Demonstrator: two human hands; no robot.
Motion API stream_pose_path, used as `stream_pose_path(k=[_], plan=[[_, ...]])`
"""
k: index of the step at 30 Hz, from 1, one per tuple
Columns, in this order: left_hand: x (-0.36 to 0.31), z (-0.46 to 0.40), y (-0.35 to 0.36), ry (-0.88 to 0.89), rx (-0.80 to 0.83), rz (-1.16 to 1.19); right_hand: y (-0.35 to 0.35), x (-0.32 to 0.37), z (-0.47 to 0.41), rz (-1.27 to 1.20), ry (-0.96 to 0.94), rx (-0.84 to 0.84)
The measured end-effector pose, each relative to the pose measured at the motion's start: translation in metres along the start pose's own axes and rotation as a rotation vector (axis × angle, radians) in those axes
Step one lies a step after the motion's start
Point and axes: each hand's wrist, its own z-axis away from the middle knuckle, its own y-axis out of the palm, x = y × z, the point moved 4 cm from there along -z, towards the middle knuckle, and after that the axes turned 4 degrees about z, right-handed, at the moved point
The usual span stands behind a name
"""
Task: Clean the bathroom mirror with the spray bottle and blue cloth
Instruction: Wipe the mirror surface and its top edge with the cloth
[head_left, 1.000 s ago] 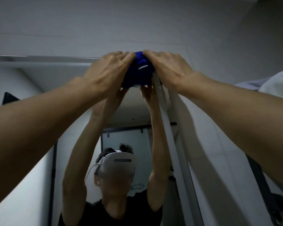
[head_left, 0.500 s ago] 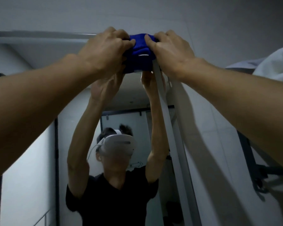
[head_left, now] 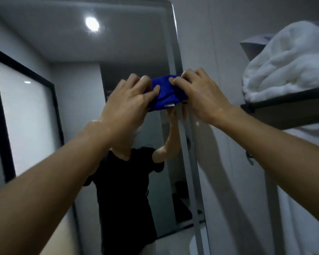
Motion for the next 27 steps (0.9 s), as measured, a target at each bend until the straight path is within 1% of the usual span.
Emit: stream_pose_path(k=[5, 9, 12, 20, 27], plan=[[-0.052, 0.057, 0.015, -0.014, 0.054, 0.135, 0.021, 0.021, 0.071, -0.071, 0.006, 0.086], [-0.093, 0.104, 0.034, 0.007, 0.102, 0.210, 0.042, 0.039, 0.133, -0.119, 0.002, 0.120], [-0.127, 0.138, 0.046, 0.011, 0.124, 0.297, 0.057, 0.054, 0.180, -0.155, 0.011, 0.179], [-0.216, 0.233, 0.073, 0.000, 0.248, 0.456, 0.090, 0.096, 0.294, -0.225, -0.012, 0.319], [-0.271, 0.289, 0.095, 0.018, 0.495, 0.542, 0.121, 0.125, 0.372, -0.224, 0.013, 0.426]])
